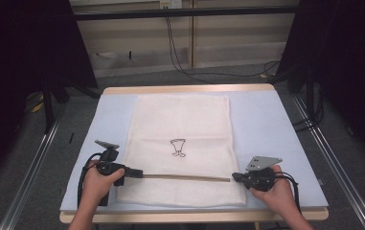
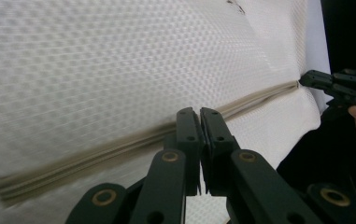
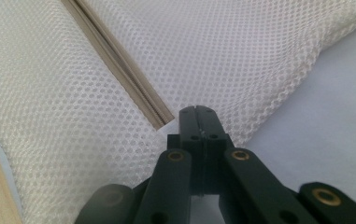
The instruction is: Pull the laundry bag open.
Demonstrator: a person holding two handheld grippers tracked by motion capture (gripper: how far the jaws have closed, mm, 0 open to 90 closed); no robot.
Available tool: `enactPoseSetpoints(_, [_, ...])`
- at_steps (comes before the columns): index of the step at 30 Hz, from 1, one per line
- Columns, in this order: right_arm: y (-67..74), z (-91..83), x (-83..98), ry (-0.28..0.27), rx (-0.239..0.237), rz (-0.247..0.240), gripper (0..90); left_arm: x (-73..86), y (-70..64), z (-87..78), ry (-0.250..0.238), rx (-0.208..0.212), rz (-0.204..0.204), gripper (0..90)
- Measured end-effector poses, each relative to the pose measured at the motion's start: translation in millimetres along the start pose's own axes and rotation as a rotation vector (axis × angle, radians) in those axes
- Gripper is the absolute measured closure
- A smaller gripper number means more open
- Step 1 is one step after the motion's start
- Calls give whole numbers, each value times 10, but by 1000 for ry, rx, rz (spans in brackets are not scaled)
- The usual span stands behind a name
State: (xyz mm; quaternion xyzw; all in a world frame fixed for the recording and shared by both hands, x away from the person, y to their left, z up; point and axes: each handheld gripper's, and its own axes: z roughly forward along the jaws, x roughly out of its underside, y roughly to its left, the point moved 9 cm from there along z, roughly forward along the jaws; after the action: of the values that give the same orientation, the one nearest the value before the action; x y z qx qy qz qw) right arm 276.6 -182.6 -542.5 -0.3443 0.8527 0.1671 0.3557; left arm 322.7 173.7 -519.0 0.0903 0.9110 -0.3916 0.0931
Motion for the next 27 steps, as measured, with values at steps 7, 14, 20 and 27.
enactPoseSetpoints(7, [1,0,-1,-1,1,-3,900,3,133,-173,-29,-6,-4,873])
enactPoseSetpoints(14, [2,0,-1,-1,-1,-3,900,39,320,-376,-57,-9,-38,871])
enactPoseSetpoints(20, [1,0,-1,0,-1,-4,900,98,506,-521,-71,-52,-85,872])
enactPoseSetpoints(27, [3,0,-1,-1,-1,1,900,136,582,-553,-60,-51,-77,841])
